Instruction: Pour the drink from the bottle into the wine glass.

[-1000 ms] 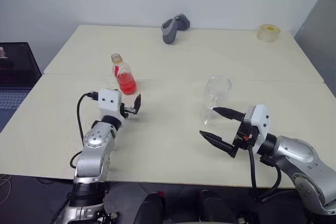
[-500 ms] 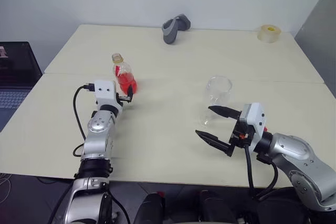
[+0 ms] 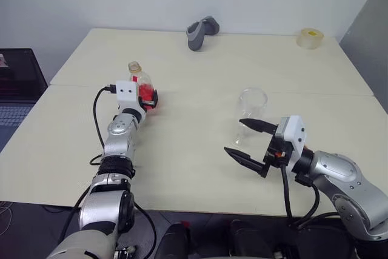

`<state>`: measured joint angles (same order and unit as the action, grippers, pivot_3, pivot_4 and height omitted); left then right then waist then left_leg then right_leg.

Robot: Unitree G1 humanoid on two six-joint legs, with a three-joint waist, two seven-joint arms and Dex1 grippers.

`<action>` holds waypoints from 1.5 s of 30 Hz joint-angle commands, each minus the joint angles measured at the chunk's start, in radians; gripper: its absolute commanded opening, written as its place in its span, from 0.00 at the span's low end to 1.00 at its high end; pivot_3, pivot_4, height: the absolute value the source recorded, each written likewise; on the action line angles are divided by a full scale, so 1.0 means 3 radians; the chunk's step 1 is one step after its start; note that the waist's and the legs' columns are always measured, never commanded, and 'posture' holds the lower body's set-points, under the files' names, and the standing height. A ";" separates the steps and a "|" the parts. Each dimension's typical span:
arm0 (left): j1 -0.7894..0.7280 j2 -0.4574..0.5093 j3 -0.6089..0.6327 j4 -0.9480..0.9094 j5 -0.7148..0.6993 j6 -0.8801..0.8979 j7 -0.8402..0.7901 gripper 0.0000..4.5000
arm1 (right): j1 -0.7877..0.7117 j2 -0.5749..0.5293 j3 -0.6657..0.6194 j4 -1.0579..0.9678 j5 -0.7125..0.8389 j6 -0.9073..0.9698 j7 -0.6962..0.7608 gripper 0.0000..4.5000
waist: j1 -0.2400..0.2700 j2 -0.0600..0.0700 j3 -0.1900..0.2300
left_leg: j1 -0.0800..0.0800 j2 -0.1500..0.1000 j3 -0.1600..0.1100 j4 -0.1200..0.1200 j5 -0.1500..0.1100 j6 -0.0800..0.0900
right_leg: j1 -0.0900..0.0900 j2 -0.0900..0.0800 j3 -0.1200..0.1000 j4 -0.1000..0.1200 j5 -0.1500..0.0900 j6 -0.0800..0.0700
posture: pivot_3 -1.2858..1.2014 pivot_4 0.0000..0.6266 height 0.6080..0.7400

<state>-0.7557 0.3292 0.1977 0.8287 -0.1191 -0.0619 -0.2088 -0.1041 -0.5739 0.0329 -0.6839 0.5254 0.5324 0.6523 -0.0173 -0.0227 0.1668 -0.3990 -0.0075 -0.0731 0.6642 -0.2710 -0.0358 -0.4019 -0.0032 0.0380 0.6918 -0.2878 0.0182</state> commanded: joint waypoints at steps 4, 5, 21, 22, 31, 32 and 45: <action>-0.0139 -0.0004 0.0079 0.0081 -0.0097 -0.0178 -0.0121 0.58 | -0.0052 0.0008 -0.0008 -0.0078 -0.0010 -0.0041 -0.0032 1.00 | 0.0000 0.0000 0.0000 | 0.0000 0.0000 0.0000 0.0000 0.0000 0.0000 | -0.0001 0.0000 0.0000 0.0001 0.0000 0.0000 | 0.52 0.24 1.00; -0.0126 -0.0003 0.0069 0.0042 -0.0099 -0.0183 -0.0140 0.53 | -0.0045 0.0011 -0.0008 -0.0086 -0.0010 -0.0041 -0.0038 1.00 | 0.0000 0.0000 0.0000 | 0.0000 0.0000 0.0000 0.0000 0.0000 0.0000 | -0.0001 0.0000 0.0000 0.0001 0.0000 0.0000 | 0.52 0.24 1.00; 0.0190 -0.0014 -0.0532 -0.1744 0.0027 0.0551 -0.0579 0.22 | 0.0791 -0.0078 -0.0456 -0.0499 -0.0133 -0.0240 -0.0185 1.00 | 0.0048 -0.0003 0.0000 | -0.0003 -0.0001 0.0002 0.0005 0.0001 -0.0001 | -0.0003 -0.0002 0.0006 0.0006 0.0000 0.0001 | 0.52 0.24 1.00; 0.0149 -0.0007 -0.0599 -0.1777 0.0074 0.0549 -0.0612 0.22 | 0.0846 -0.0061 -0.0484 -0.0502 -0.0162 -0.0261 -0.0220 1.00 | 0.0046 -0.0003 0.0000 | -0.0002 0.0000 0.0002 0.0005 0.0000 -0.0001 | -0.0003 -0.0001 0.0006 0.0009 0.0000 0.0001 | 0.52 0.24 1.00; -0.0271 0.0130 -0.1208 -0.1535 0.0714 -0.0179 -0.0913 0.22 | 0.0878 0.0207 -0.0808 -0.0237 -0.0305 -0.0387 -0.0624 1.00 | 0.0039 -0.0003 0.0000 | 0.0000 0.0000 0.0006 0.0003 0.0001 -0.0001 | -0.0004 0.0002 0.0008 0.0009 0.0000 0.0001 | 0.52 0.24 1.00; -0.0302 0.0146 -0.1250 -0.1493 0.0776 -0.0291 -0.0921 0.22 | 0.0834 0.0254 -0.0814 -0.0223 -0.0323 -0.0413 -0.0677 1.00 | 0.0035 -0.0003 0.0000 | 0.0001 0.0001 0.0007 0.0003 0.0001 -0.0001 | -0.0004 0.0003 0.0009 0.0009 0.0000 0.0001 | 0.52 0.24 1.00; -0.0646 0.0198 -0.1601 -0.0915 0.1563 -0.1451 -0.0576 0.21 | 0.0734 0.0368 -0.0494 -0.0389 -0.0327 -0.0450 -0.0600 1.00 | 0.0035 -0.0003 0.0001 | -0.0002 -0.0002 0.0008 0.0002 0.0000 0.0000 | -0.0006 0.0003 0.0007 0.0008 0.0000 0.0001 | 0.52 0.24 1.00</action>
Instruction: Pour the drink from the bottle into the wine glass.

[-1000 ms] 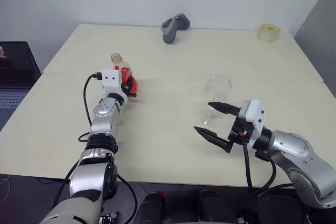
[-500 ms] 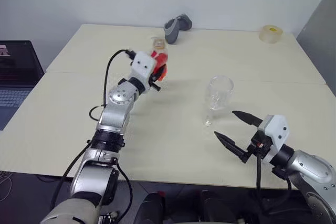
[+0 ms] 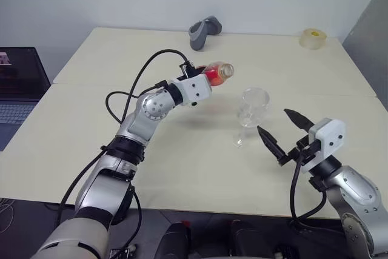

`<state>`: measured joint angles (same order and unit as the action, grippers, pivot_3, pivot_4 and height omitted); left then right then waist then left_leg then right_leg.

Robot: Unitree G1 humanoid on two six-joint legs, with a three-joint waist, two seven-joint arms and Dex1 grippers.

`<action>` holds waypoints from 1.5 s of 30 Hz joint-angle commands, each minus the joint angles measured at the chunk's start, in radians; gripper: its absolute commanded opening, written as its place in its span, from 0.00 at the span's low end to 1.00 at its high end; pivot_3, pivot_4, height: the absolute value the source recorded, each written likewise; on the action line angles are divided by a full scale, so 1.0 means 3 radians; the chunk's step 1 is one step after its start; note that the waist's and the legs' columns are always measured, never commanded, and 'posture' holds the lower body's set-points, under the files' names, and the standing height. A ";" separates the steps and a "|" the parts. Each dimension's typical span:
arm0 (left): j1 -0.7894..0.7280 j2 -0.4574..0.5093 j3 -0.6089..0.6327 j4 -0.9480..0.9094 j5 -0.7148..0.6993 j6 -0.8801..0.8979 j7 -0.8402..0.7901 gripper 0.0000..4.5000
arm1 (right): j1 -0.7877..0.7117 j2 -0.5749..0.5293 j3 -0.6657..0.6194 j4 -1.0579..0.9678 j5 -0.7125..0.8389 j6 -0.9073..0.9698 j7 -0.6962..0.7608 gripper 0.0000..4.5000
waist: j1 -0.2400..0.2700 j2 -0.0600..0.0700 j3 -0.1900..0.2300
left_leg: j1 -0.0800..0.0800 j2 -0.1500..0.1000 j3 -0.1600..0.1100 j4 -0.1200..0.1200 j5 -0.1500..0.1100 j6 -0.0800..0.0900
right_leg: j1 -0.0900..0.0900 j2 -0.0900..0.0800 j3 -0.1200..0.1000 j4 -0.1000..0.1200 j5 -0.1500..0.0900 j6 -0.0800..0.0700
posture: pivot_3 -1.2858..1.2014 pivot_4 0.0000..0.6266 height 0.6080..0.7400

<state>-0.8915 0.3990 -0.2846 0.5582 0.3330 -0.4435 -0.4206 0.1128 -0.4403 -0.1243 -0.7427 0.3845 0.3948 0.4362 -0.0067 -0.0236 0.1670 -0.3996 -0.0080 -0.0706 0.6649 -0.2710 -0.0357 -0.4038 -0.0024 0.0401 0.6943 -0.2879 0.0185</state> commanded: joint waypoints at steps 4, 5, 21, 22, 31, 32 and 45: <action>-0.0392 -0.0060 -0.0107 0.0185 0.0272 -0.0435 0.0249 0.21 | -0.0093 -0.0079 0.0083 -0.0163 0.0106 -0.0008 0.0085 1.00 | -0.0001 0.0000 0.0000 | 0.0001 0.0000 0.0000 0.0000 0.0000 0.0001 | 0.0000 0.0000 -0.0002 0.0000 0.0000 0.0000 | 0.52 0.24 1.00; -0.0433 -0.0057 -0.0131 0.0233 0.0317 -0.0493 0.0281 0.21 | -0.0113 -0.0072 0.0094 -0.0154 0.0099 -0.0017 0.0073 1.00 | -0.0001 0.0000 0.0000 | 0.0001 0.0000 0.0000 0.0000 0.0000 0.0001 | 0.0000 0.0001 -0.0002 0.0001 0.0000 0.0000 | 0.52 0.24 1.00; -0.1008 0.0097 -0.0490 0.0948 0.1240 -0.1041 0.1212 0.21 | -0.0103 -0.0023 0.0055 -0.0032 0.0075 -0.0156 0.0070 1.00 | -0.0002 -0.0001 0.0000 | 0.0000 -0.0001 0.0002 0.0000 0.0000 0.0001 | -0.0001 0.0002 -0.0004 0.0002 -0.0001 0.0001 | 0.52 0.24 1.00; -0.1030 0.0102 -0.0508 0.0974 0.1284 -0.1047 0.1268 0.21 | -0.0092 -0.0021 0.0063 -0.0027 0.0070 -0.0168 0.0075 1.00 | -0.0002 -0.0001 0.0001 | 0.0000 -0.0001 0.0002 0.0000 0.0000 0.0000 | -0.0001 0.0002 -0.0004 0.0002 -0.0001 0.0001 | 0.52 0.24 1.00; -0.1165 0.0089 -0.0637 0.1166 0.1499 -0.1111 0.1611 0.21 | -0.0051 -0.0023 0.0094 -0.0016 0.0060 -0.0214 0.0082 1.00 | -0.0003 -0.0001 0.0001 | 0.0001 -0.0001 0.0003 -0.0001 0.0000 0.0000 | -0.0002 0.0002 -0.0004 0.0003 -0.0001 0.0002 | 0.52 0.24 1.00; -0.1187 0.0084 -0.0648 0.1198 0.1523 -0.1108 0.1648 0.21 | -0.0054 -0.0023 0.0098 -0.0017 0.0061 -0.0210 0.0080 1.00 | -0.0003 -0.0001 0.0001 | 0.0001 -0.0001 0.0003 -0.0001 0.0000 0.0000 | -0.0002 0.0002 -0.0004 0.0004 -0.0001 0.0002 | 0.52 0.24 1.00; -0.1398 0.0060 -0.0821 0.1502 0.1723 -0.1103 0.2016 0.21 | -0.0078 -0.0039 0.0120 -0.0065 0.0086 -0.0121 0.0051 1.00 | -0.0003 -0.0001 0.0001 | 0.0001 -0.0001 0.0005 0.0000 0.0000 0.0000 | -0.0002 0.0002 -0.0004 0.0005 -0.0001 0.0002 | 0.52 0.24 1.00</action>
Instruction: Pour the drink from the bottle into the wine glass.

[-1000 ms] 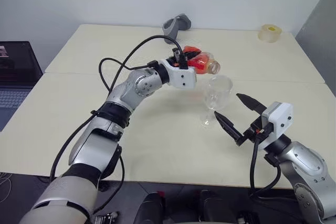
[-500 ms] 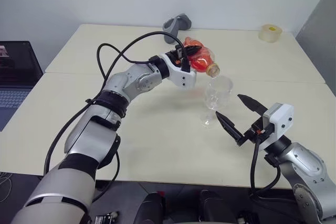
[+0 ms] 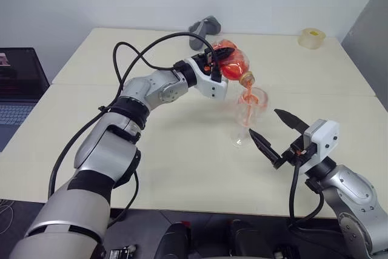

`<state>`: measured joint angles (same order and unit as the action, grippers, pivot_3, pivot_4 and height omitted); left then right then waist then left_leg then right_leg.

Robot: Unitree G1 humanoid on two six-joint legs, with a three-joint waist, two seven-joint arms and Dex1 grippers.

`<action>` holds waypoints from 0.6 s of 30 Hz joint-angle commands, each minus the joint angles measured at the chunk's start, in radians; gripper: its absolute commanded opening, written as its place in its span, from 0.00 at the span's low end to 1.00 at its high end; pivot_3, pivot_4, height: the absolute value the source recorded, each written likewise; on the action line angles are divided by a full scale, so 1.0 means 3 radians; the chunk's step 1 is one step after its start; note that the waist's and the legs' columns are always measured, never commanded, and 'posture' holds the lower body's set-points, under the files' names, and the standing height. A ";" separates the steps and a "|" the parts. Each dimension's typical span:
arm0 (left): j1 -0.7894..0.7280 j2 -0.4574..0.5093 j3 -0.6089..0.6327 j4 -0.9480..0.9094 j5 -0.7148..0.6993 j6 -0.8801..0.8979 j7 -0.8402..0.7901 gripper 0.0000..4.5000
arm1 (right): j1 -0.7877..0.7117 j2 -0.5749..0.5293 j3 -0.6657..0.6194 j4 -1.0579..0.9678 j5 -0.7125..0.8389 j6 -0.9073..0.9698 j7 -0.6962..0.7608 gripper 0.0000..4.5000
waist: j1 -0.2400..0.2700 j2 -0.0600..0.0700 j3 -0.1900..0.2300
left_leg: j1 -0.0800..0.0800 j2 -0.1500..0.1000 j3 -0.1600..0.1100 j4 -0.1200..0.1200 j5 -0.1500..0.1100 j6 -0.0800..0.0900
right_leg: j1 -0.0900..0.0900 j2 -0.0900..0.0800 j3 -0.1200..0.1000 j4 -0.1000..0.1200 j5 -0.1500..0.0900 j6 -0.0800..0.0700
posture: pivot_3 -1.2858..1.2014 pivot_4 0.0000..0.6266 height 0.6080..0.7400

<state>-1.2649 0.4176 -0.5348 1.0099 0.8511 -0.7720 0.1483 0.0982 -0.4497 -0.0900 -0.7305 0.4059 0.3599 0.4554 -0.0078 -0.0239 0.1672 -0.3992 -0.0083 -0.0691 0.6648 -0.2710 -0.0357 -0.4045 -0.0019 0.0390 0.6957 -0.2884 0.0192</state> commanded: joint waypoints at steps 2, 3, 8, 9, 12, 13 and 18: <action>-0.0177 -0.0004 -0.0007 0.0031 0.0004 -0.0006 0.0153 0.21 | -0.0037 -0.0006 0.0010 -0.0103 0.0017 -0.0005 -0.0018 1.00 | 0.0000 0.0000 0.0000 | 0.0000 0.0000 0.0000 0.0000 0.0000 0.0000 | 0.0000 0.0000 0.0000 0.0000 0.0000 0.0000 | 0.52 0.24 1.00; -0.0184 -0.0005 -0.0014 0.0045 0.0006 -0.0008 0.0164 0.21 | -0.0039 -0.0004 0.0012 -0.0101 0.0016 -0.0006 -0.0020 1.00 | 0.0000 0.0000 0.0000 | 0.0000 0.0000 0.0000 0.0000 0.0000 0.0000 | 0.0000 0.0000 0.0000 0.0000 0.0000 0.0000 | 0.52 0.24 1.00; -0.0215 -0.0006 -0.0033 0.0083 0.0038 -0.0022 0.0213 0.21 | -0.0025 -0.0005 0.0020 -0.0096 0.0014 -0.0014 -0.0017 1.00 | 0.0000 0.0000 0.0000 | 0.0000 0.0000 0.0000 0.0000 0.0000 0.0000 | 0.0000 0.0000 0.0000 0.0000 0.0000 0.0000 | 0.52 0.24 1.00; -0.0224 -0.0007 -0.0037 0.0092 0.0040 -0.0024 0.0222 0.21 | -0.0018 -0.0004 0.0022 -0.0095 0.0014 -0.0019 -0.0014 1.00 | 0.0000 0.0000 0.0000 | 0.0000 0.0000 0.0000 0.0000 0.0000 0.0000 | 0.0000 0.0000 0.0000 0.0000 0.0000 0.0000 | 0.52 0.24 1.00; -0.0247 -0.0009 -0.0050 0.0114 0.0039 -0.0027 0.0240 0.21 | 0.0001 -0.0004 0.0029 -0.0092 0.0010 -0.0034 -0.0008 1.00 | 0.0000 0.0000 0.0000 | 0.0000 0.0000 0.0001 0.0000 0.0000 0.0000 | 0.0000 0.0000 0.0000 0.0000 0.0000 0.0000 | 0.52 0.24 1.00; -0.0253 -0.0009 -0.0054 0.0118 0.0040 -0.0028 0.0246 0.21 | 0.0009 -0.0003 0.0031 -0.0091 0.0008 -0.0039 -0.0006 1.00 | 0.0000 0.0000 0.0000 | 0.0000 0.0000 0.0001 0.0000 0.0000 0.0000 | 0.0000 0.0000 0.0000 0.0000 0.0000 0.0000 | 0.52 0.24 1.00; -0.0280 -0.0017 -0.0071 0.0138 0.0046 -0.0039 0.0276 0.21 | 0.0033 0.0000 0.0043 -0.0090 0.0001 -0.0054 0.0001 1.00 | 0.0001 0.0000 0.0000 | 0.0000 0.0000 0.0001 0.0000 0.0000 -0.0001 | 0.0000 0.0000 0.0000 0.0001 0.0000 0.0000 | 0.52 0.24 1.00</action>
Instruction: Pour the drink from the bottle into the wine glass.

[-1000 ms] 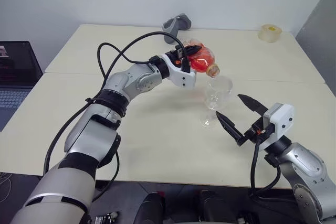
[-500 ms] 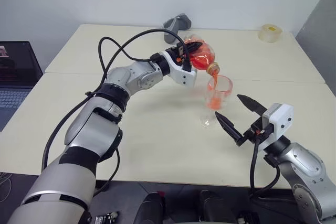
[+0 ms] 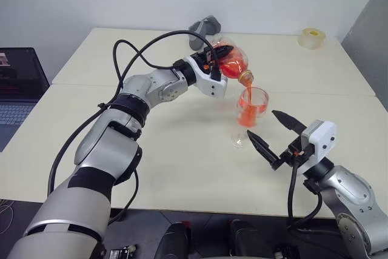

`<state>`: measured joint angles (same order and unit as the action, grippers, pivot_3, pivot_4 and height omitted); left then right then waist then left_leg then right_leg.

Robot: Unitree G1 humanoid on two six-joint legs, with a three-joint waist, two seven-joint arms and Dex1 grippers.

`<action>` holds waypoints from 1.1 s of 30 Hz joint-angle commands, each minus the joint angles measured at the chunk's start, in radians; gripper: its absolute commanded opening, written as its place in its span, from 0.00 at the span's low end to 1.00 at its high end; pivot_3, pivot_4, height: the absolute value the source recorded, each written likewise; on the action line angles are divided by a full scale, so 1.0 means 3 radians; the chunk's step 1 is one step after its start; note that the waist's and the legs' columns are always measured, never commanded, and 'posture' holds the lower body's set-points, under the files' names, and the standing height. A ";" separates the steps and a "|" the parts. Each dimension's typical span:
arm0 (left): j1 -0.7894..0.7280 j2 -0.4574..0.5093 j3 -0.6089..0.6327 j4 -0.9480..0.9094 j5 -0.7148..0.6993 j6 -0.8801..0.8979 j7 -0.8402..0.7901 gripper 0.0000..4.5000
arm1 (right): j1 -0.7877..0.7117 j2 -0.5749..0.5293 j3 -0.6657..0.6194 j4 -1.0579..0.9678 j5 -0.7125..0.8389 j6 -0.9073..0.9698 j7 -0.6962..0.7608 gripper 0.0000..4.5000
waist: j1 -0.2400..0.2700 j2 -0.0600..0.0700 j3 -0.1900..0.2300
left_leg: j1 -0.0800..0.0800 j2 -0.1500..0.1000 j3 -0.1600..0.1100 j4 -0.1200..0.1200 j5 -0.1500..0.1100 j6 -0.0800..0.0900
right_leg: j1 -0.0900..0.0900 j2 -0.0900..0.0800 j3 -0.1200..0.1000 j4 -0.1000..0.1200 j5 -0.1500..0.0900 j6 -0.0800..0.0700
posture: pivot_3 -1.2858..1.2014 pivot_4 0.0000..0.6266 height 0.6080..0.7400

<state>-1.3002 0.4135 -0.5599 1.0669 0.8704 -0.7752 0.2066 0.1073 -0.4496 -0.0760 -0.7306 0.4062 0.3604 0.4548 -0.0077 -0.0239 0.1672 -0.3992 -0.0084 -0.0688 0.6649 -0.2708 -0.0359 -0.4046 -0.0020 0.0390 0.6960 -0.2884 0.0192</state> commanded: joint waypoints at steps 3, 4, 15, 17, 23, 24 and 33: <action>-0.0169 -0.0005 0.0004 -0.0052 -0.0021 -0.0035 0.0087 0.21 | 0.0007 0.0000 0.0002 -0.0094 0.0001 -0.0052 0.0004 1.00 | 0.0000 0.0000 0.0000 | 0.0000 0.0000 0.0000 0.0000 0.0000 0.0000 | 0.0000 0.0000 0.0000 0.0000 0.0000 0.0000 | 0.52 0.24 1.00; -0.0170 -0.0005 0.0000 -0.0055 -0.0018 -0.0038 0.0090 0.21 | 0.0009 0.0001 0.0003 -0.0095 0.0002 -0.0051 0.0004 1.00 | 0.0000 0.0000 0.0000 | 0.0000 0.0000 0.0000 0.0000 0.0000 0.0000 | 0.0000 0.0000 0.0000 0.0000 0.0000 0.0000 | 0.52 0.24 1.00; -0.0184 -0.0009 -0.0013 -0.0065 0.0003 -0.0060 0.0108 0.21 | -0.0011 0.0035 0.0001 -0.0087 -0.0037 -0.0074 -0.0050 1.00 | 0.0000 0.0000 0.0000 | 0.0000 0.0000 0.0000 0.0000 0.0000 0.0000 | 0.0000 0.0000 0.0000 0.0000 0.0000 0.0000 | 0.52 0.24 1.00; -0.0179 -0.0011 -0.0016 -0.0074 0.0007 -0.0066 0.0108 0.21 | -0.0014 0.0045 0.0001 -0.0088 -0.0043 -0.0074 -0.0056 1.00 | 0.0000 0.0000 0.0000 | 0.0000 0.0000 0.0001 0.0000 0.0000 0.0000 | 0.0000 0.0000 0.0000 0.0000 0.0000 0.0000 | 0.52 0.24 1.00; -0.0182 -0.0008 -0.0012 -0.0078 0.0030 -0.0080 0.0113 0.21 | -0.0024 0.0059 0.0011 -0.0088 -0.0052 -0.0063 -0.0056 1.00 | 0.0000 0.0000 0.0000 | 0.0000 0.0000 0.0001 0.0000 0.0000 0.0000 | 0.0000 0.0000 0.0000 0.0001 0.0000 0.0000 | 0.52 0.24 1.00; -0.0185 -0.0006 -0.0011 -0.0076 0.0032 -0.0082 0.0113 0.21 | -0.0031 0.0060 0.0015 -0.0090 -0.0052 -0.0056 -0.0059 1.00 | 0.0000 0.0000 0.0000 | 0.0000 0.0000 0.0001 0.0000 0.0000 -0.0001 | 0.0000 0.0000 0.0000 0.0001 0.0000 0.0000 | 0.52 0.24 1.00; -0.0192 -0.0013 0.0019 -0.0079 -0.0011 -0.0107 0.0088 0.21 | -0.0080 0.0058 0.0048 -0.0105 -0.0054 -0.0017 -0.0079 1.00 | 0.0000 0.0000 0.0000 | 0.0000 0.0000 0.0001 0.0000 0.0000 -0.0001 | 0.0000 0.0000 0.0000 0.0001 0.0000 0.0000 | 0.52 0.24 1.00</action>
<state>-1.3096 0.4089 -0.5650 1.0672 0.8871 -0.7988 0.2239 0.0932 -0.4310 -0.0549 -0.7306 0.3821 0.3600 0.4342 -0.0076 -0.0239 0.1672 -0.3991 -0.0085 -0.0683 0.6650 -0.2707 -0.0361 -0.4047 -0.0021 0.0392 0.6963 -0.2884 0.0192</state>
